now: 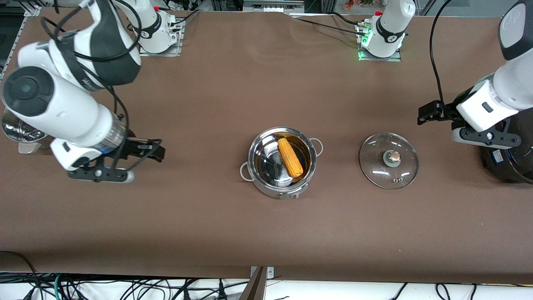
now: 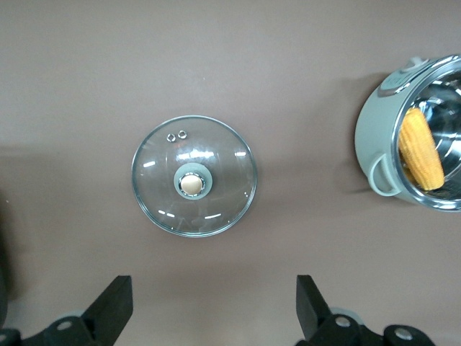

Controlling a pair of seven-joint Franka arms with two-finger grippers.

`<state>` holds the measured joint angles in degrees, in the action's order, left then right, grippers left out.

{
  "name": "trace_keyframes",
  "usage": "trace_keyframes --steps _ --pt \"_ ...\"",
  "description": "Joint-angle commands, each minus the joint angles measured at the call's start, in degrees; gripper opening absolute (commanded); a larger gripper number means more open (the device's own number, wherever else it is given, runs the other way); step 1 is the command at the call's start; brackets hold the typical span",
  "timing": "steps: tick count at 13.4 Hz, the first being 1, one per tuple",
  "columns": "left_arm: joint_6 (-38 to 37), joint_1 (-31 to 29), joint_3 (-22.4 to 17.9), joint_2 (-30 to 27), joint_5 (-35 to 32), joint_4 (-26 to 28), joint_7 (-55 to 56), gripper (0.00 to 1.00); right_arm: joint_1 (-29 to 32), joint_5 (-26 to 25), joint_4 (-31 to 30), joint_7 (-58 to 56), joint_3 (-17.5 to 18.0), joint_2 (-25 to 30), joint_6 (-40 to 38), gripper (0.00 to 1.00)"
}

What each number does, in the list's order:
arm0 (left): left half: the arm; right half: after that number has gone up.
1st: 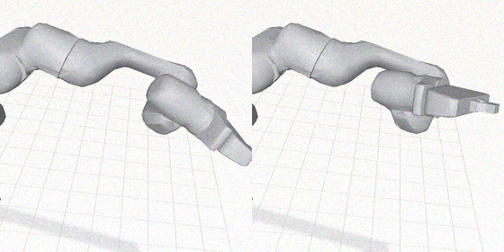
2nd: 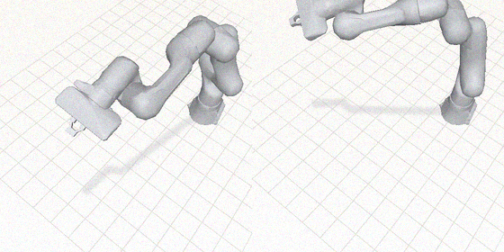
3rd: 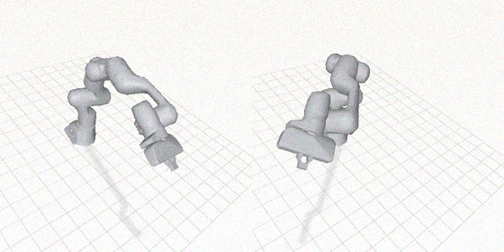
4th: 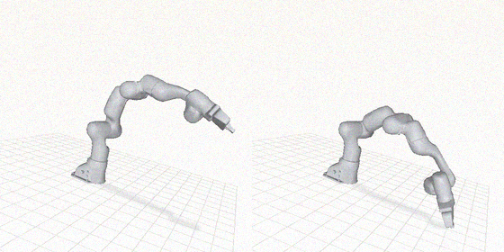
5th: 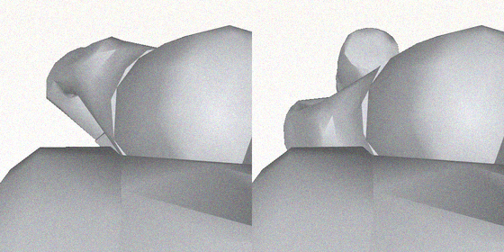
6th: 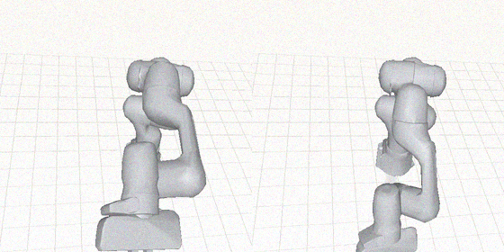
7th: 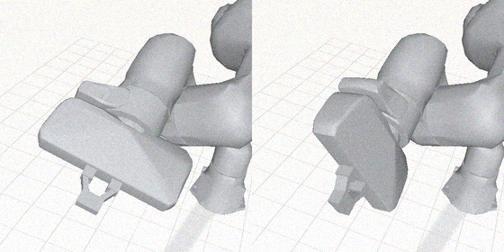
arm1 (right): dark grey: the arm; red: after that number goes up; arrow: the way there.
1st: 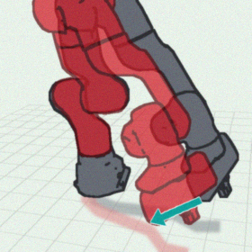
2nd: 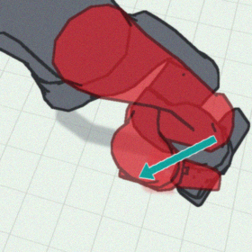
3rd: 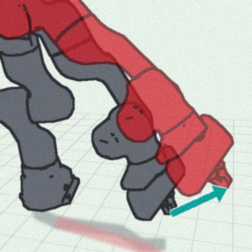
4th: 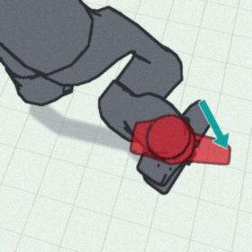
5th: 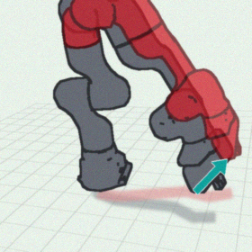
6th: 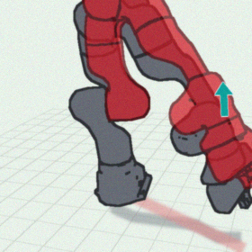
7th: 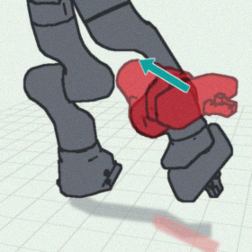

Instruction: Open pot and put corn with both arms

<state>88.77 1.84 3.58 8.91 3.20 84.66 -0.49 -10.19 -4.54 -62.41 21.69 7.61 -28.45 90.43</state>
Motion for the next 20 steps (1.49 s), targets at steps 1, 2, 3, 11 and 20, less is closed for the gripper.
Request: trace_keyframes --steps 1,2,3,11,20 --pt "2.18 0.53 -1.56 -5.37 0.23 4.34 1.71 1.00 5.00 1.11 -10.53 -8.63 -0.14 8.57 0.45 1.00" --pt "4.72 0.18 -1.56 -8.09 0.05 8.55 4.24 1.00 6.40 1.11 -12.54 -14.34 -0.40 10.15 0.45 1.00" --pt "5.62 -0.17 -1.56 -9.77 -0.04 11.11 4.44 1.00 7.80 1.11 -15.35 -16.31 -0.58 12.17 0.89 1.00" --pt "2.46 -0.70 -1.21 -10.05 -0.65 11.14 4.80 1.00 10.81 2.96 -27.32 -21.60 -1.90 23.61 0.80 1.00" --pt "1.32 -0.79 -1.29 -10.05 -0.65 11.14 4.80 1.00 11.24 2.96 -27.15 -22.48 -4.10 20.01 3.26 1.00"
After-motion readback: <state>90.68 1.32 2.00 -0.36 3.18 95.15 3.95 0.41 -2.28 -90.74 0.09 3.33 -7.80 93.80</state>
